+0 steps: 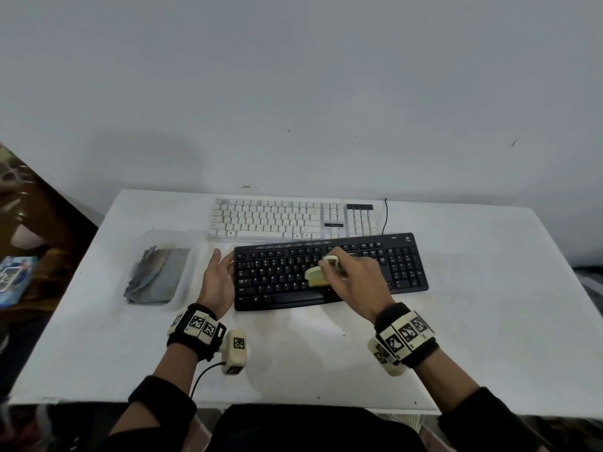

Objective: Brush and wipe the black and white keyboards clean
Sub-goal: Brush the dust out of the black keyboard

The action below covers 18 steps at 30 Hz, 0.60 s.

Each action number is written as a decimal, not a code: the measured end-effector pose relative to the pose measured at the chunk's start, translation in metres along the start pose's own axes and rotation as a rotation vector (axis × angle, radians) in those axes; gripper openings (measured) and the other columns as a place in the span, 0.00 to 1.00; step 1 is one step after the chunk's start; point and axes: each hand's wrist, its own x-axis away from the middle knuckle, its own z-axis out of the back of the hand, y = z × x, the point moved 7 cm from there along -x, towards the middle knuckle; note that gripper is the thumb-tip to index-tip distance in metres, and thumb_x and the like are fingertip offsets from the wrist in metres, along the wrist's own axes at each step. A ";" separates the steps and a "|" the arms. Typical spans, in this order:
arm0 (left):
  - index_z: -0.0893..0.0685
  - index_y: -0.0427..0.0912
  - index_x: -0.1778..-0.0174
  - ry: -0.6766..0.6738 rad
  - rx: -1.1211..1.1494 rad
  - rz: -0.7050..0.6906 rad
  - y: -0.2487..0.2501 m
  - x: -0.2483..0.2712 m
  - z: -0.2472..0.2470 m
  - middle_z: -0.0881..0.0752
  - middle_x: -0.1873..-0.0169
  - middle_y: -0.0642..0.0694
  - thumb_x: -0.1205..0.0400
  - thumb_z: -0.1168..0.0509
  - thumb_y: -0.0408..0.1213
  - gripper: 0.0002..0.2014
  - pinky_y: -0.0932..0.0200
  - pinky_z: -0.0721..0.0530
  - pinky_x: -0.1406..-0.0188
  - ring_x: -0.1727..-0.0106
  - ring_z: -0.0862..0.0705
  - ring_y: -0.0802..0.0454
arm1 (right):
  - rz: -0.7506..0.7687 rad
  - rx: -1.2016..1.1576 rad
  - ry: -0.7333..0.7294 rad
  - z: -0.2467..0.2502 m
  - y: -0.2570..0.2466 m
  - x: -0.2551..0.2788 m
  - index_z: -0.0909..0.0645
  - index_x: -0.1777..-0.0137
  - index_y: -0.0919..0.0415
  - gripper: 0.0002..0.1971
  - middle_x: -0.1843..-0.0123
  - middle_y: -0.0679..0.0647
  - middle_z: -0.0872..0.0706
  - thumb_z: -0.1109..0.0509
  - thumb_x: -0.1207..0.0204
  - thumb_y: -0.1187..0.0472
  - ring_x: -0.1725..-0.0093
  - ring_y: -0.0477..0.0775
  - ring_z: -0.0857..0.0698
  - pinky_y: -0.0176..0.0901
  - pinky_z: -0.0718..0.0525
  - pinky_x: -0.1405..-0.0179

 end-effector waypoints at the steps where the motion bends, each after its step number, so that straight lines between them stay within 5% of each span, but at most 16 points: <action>1: 0.26 0.40 0.18 0.001 0.000 0.002 0.000 0.000 0.000 0.18 0.25 0.39 0.07 0.54 0.59 0.32 0.45 0.19 0.37 0.26 0.19 0.44 | -0.004 -0.043 0.004 -0.002 -0.008 -0.004 0.19 0.50 0.57 0.10 0.66 0.44 0.13 0.33 0.14 0.50 0.73 0.45 0.17 0.38 0.18 0.75; 4: 0.23 0.41 0.21 0.002 -0.008 0.003 -0.001 0.000 -0.001 0.17 0.27 0.40 0.07 0.54 0.59 0.30 0.44 0.20 0.34 0.25 0.19 0.43 | -0.010 -0.142 -0.053 -0.021 -0.026 -0.012 0.19 0.49 0.59 0.10 0.66 0.43 0.14 0.32 0.13 0.52 0.72 0.43 0.18 0.28 0.24 0.73; 7: 0.18 0.44 0.29 0.004 -0.012 -0.004 -0.001 0.000 -0.001 0.15 0.29 0.40 0.07 0.53 0.59 0.28 0.43 0.20 0.34 0.25 0.19 0.43 | 0.085 -0.072 -0.132 -0.035 -0.035 -0.012 0.20 0.49 0.59 0.09 0.68 0.46 0.14 0.33 0.13 0.53 0.74 0.44 0.20 0.35 0.24 0.74; 10: 0.19 0.42 0.26 0.011 -0.003 -0.003 -0.001 -0.002 0.001 0.16 0.27 0.39 0.07 0.53 0.59 0.29 0.42 0.22 0.30 0.25 0.19 0.43 | 0.105 0.006 -0.141 -0.025 -0.018 -0.006 0.20 0.49 0.59 0.10 0.67 0.46 0.13 0.34 0.14 0.53 0.74 0.45 0.19 0.40 0.19 0.76; 14: 0.26 0.40 0.18 -0.003 0.002 0.006 -0.004 -0.004 0.002 0.18 0.25 0.39 0.08 0.53 0.60 0.32 0.38 0.27 0.21 0.22 0.21 0.41 | -0.046 0.031 -0.063 0.011 0.030 0.011 0.20 0.51 0.55 0.09 0.65 0.45 0.11 0.34 0.15 0.50 0.71 0.43 0.14 0.44 0.14 0.76; 18: 0.26 0.40 0.17 -0.002 0.004 0.001 -0.002 -0.002 0.001 0.18 0.25 0.39 0.07 0.53 0.59 0.32 0.39 0.26 0.23 0.24 0.20 0.42 | -0.200 -0.036 0.086 0.035 0.050 0.025 0.20 0.55 0.57 0.07 0.68 0.44 0.13 0.28 0.17 0.57 0.69 0.44 0.13 0.38 0.16 0.74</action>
